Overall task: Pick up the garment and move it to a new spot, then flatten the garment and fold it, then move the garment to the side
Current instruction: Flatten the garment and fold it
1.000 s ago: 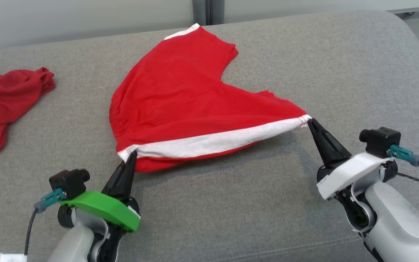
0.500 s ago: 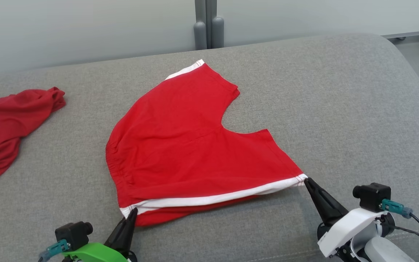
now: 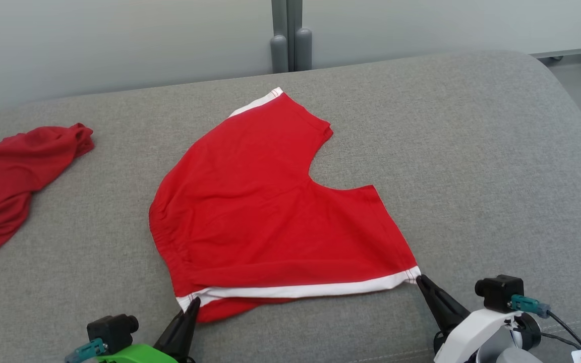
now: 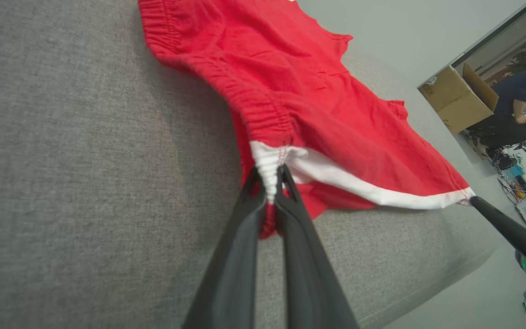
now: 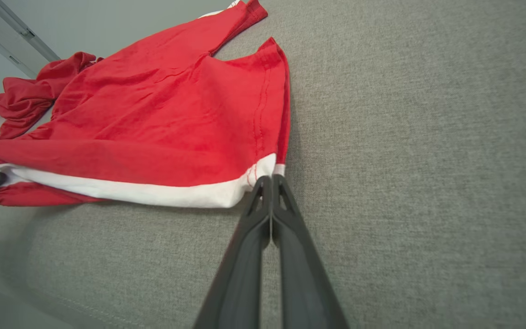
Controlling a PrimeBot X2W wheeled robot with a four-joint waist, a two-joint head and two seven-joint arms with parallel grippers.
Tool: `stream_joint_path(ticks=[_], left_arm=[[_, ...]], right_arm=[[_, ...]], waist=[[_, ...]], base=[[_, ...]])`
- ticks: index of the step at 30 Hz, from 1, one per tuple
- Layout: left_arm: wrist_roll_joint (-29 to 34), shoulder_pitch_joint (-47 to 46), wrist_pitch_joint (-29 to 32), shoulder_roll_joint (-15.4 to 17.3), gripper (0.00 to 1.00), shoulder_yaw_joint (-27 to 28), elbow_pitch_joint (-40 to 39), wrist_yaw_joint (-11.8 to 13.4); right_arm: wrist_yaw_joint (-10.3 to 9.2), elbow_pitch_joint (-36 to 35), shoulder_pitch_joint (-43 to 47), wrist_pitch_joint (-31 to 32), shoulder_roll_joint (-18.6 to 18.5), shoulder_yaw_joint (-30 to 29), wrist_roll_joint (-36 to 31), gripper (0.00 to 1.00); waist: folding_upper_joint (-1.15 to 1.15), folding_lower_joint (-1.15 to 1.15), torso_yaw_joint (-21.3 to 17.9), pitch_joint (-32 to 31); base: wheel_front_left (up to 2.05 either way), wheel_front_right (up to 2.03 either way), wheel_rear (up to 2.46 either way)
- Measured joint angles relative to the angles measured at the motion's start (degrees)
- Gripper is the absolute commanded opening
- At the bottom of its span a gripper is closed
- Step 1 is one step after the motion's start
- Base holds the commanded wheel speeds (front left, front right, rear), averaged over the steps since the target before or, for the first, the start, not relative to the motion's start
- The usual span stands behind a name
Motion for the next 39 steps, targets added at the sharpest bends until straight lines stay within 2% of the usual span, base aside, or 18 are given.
stream_joint_path(ticks=[10,11,12,13,14,24,32,35,39], left_arm=[[-1.1,0.6,-0.2,1.2,0.0,0.3,1.0,0.0],[-1.3,0.6,-0.2,1.3,0.27,0.3,1.2,0.0],[-1.5,0.6,-0.2,1.4,0.53,0.3,1.4,0.0],[-1.5,0.7,-0.2,1.4,0.9,0.3,1.5,0.0],[-1.5,0.7,-0.2,1.4,1.0,0.3,1.7,0.0],[-3.8,1.8,-0.5,1.4,1.0,1.0,1.1,0.0],[-0.1,2.5,-0.5,2.4,1.0,9.9,-4.8,0.0],[1.9,2.5,-0.5,2.2,1.0,12.4,-7.1,0.4],[5.4,2.5,-0.5,1.7,1.0,14.4,-9.7,2.2]], right_arm=[[0.47,2.6,0.0,0.0,0.8,-0.6,-0.2,0.0],[0.48,2.8,0.0,0.0,1.0,-0.7,-0.2,0.18],[0.48,3.0,0.0,0.0,1.2,-0.8,-0.2,0.43],[0.48,3.1,0.0,0.0,1.3,-1.0,-0.2,0.85],[0.48,3.2,0.0,0.0,1.4,-1.1,-0.2,1.0],[0.48,3.7,0.1,0.0,1.5,-2.9,-0.7,1.0],[0.32,-0.4,0.1,0.0,0.3,-8.4,-3.4,1.0],[-0.78,-2.3,-0.2,0.0,0.0,-10.6,-4.5,1.0],[-2.33,-5.3,-1.2,0.0,0.0,-12.7,-6.1,1.0]], waist=[[0.0,0.0,0.5,-0.2],[0.0,0.0,0.6,-0.3],[0.0,0.0,0.6,-0.3],[0.0,0.0,0.7,-0.3],[0.0,0.0,0.7,-0.4],[0.0,0.0,0.9,-0.5],[0.0,0.0,0.8,-0.8],[0.0,0.0,0.8,-1.6],[0.0,0.0,0.8,-2.8]], base=[[0.0,0.0,0.0],[0.0,0.0,0.0],[0.0,0.0,0.0],[0.0,0.0,0.0],[0.0,0.0,0.0],[0.0,0.0,0.0],[0.0,0.0,0.0],[0.0,0.0,0.0],[0.0,0.0,0.0]])
